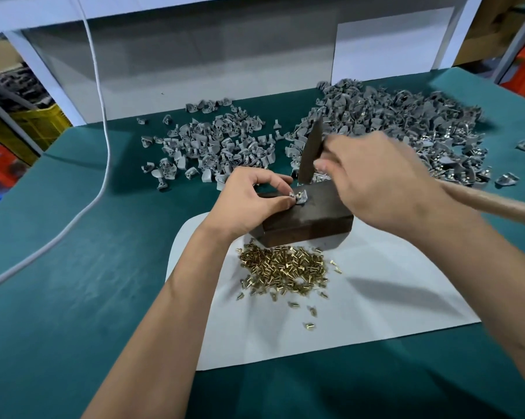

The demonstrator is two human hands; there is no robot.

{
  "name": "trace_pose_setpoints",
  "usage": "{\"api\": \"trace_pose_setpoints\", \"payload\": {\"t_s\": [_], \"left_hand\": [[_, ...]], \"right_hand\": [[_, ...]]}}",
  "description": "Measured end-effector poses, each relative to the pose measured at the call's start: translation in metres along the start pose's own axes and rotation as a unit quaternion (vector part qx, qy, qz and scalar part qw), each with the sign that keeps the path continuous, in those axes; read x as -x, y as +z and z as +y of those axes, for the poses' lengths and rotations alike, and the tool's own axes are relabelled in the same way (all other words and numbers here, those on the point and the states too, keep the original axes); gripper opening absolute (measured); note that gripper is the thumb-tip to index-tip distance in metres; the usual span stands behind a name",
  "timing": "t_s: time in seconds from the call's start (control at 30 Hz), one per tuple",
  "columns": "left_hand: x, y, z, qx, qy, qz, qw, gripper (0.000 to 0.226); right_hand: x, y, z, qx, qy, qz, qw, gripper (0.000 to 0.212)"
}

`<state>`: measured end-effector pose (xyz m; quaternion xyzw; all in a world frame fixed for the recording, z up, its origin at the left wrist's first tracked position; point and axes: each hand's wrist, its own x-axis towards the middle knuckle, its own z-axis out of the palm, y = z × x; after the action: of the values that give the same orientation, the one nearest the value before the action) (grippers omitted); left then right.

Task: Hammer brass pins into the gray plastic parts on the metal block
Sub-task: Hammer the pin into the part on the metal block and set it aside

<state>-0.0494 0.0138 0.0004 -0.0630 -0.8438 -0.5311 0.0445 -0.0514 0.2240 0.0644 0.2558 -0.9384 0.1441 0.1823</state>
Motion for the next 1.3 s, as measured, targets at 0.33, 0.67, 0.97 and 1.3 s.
{"api": "trace_pose_setpoints", "payload": {"t_s": [0.33,0.67,0.97,1.3], "left_hand": [[0.001,0.000,0.003,0.009,-0.008,0.002,1.000,0.006],[0.001,-0.001,0.003,0.009,-0.009,0.001,1.000,0.007],[0.002,0.000,0.005,0.007,-0.017,-0.001,1.000,0.010],[0.003,-0.001,0.007,0.000,-0.015,-0.005,1.000,0.012]], "right_hand": [[0.000,-0.003,-0.001,-0.005,0.013,0.032,0.999,0.020],[0.001,-0.001,-0.007,-0.033,0.016,0.066,0.997,0.022],[0.003,-0.001,-0.006,-0.052,0.037,0.072,0.995,0.020],[0.002,0.003,-0.005,-0.022,0.006,0.055,0.998,0.021]]}}
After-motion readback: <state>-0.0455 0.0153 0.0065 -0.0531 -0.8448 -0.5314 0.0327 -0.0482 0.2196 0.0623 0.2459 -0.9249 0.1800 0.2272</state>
